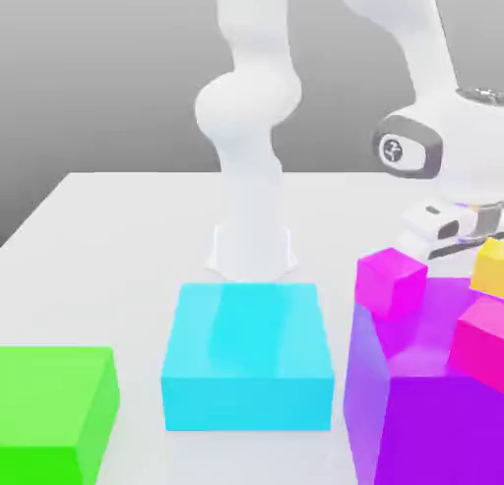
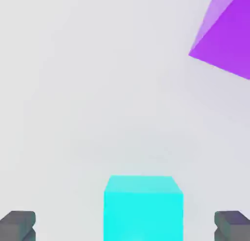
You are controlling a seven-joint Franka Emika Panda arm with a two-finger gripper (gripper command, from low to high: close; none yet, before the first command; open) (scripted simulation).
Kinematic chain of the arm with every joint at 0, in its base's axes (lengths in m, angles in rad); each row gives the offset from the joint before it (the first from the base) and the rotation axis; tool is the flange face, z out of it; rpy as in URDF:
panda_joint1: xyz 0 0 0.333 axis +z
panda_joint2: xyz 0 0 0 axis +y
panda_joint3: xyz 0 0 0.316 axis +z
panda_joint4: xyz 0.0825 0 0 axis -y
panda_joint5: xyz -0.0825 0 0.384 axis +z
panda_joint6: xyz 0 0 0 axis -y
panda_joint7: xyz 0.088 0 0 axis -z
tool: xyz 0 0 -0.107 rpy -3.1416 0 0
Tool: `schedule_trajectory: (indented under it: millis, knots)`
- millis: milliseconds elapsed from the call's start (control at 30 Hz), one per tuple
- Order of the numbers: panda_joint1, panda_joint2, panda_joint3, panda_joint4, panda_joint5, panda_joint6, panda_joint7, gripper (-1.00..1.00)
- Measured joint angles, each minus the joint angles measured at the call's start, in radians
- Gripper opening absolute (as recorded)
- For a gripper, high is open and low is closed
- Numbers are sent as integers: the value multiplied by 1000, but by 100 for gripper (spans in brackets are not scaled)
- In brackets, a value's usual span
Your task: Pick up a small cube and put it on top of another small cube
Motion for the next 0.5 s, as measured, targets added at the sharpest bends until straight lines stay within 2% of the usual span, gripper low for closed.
schedule_trajectory:
  millis: [200, 433, 467, 500]
  knots:
    - [-5, 97, 43, 15, 96, 83, -59, 0]
    - [-87, 236, 142, 34, 171, 194, -121, 0]
    - [-92, 252, 148, 36, 178, 207, -127, -100]
    - [-92, 252, 148, 36, 178, 207, -127, -100]
